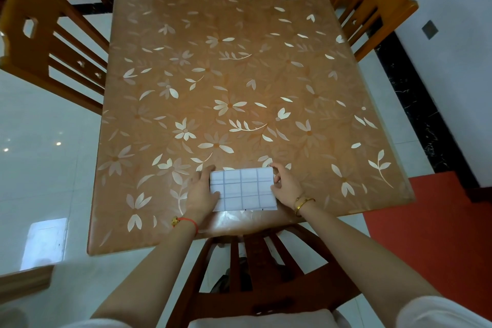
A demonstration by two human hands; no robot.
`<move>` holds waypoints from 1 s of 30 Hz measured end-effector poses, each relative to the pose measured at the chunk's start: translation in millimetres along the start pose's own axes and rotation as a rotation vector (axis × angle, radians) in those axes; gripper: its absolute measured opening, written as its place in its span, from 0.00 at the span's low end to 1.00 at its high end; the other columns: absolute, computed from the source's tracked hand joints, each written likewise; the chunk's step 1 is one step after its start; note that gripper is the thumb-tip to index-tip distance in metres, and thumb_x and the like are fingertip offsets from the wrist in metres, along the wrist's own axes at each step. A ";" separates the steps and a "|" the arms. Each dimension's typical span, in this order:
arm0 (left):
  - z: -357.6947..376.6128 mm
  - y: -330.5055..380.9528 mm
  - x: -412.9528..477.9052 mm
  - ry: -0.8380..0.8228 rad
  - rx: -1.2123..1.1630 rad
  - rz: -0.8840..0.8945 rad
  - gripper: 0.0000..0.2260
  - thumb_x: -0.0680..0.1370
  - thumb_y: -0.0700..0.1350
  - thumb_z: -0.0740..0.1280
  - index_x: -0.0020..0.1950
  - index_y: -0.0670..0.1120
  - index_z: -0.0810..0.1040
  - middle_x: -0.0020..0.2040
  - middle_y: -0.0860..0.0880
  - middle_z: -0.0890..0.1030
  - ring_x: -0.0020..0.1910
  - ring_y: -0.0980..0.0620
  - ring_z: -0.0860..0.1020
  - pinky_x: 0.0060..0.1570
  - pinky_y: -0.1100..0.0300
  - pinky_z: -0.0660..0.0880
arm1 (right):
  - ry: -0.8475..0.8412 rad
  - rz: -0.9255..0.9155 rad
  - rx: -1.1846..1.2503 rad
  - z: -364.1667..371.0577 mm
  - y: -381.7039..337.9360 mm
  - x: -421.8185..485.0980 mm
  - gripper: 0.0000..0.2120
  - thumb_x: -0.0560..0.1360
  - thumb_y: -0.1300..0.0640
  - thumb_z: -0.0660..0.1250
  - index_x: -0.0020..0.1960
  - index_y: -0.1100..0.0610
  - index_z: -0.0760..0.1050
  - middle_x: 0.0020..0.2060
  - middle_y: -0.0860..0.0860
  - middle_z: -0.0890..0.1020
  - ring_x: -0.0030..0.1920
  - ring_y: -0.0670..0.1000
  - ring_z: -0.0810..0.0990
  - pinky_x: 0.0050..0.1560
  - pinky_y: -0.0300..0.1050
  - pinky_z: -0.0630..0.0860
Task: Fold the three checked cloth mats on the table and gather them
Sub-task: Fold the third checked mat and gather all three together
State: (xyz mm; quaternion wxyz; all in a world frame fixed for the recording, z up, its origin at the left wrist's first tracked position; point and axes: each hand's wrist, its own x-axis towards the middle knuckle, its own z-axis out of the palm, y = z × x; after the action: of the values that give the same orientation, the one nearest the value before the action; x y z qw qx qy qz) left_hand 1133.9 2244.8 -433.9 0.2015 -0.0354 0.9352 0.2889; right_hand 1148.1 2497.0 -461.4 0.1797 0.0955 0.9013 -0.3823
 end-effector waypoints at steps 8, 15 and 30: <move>-3.3 1.2 -8.0 0.016 -0.039 -0.093 0.30 0.72 0.37 0.72 0.73 0.49 0.68 0.65 0.45 0.70 0.58 0.45 0.75 0.54 0.58 0.71 | 0.041 0.053 0.011 4.9 -13.6 0.3 0.20 0.75 0.64 0.62 0.66 0.54 0.70 0.37 0.47 0.75 0.42 0.52 0.78 0.49 0.53 0.79; 6.1 -0.2 -14.0 0.007 -0.132 -0.031 0.28 0.72 0.40 0.71 0.71 0.49 0.68 0.68 0.47 0.69 0.61 0.45 0.75 0.58 0.53 0.76 | 0.253 -0.082 -0.227 8.6 -14.1 -3.0 0.15 0.75 0.63 0.61 0.61 0.59 0.72 0.56 0.54 0.75 0.56 0.54 0.73 0.57 0.52 0.74; 24.3 -18.9 -22.5 -0.085 0.507 0.173 0.29 0.81 0.47 0.58 0.80 0.49 0.53 0.80 0.50 0.55 0.77 0.43 0.54 0.74 0.43 0.58 | -0.212 -0.398 -0.740 63.0 -61.7 -10.2 0.28 0.83 0.48 0.50 0.80 0.52 0.47 0.79 0.45 0.50 0.79 0.55 0.42 0.77 0.62 0.42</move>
State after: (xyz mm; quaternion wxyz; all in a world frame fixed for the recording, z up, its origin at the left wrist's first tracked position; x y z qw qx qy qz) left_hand 1166.6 2241.5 -453.2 0.2177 0.1085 0.9679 0.0631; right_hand 1154.2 2408.5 -457.4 0.2161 -0.1906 0.9552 -0.0681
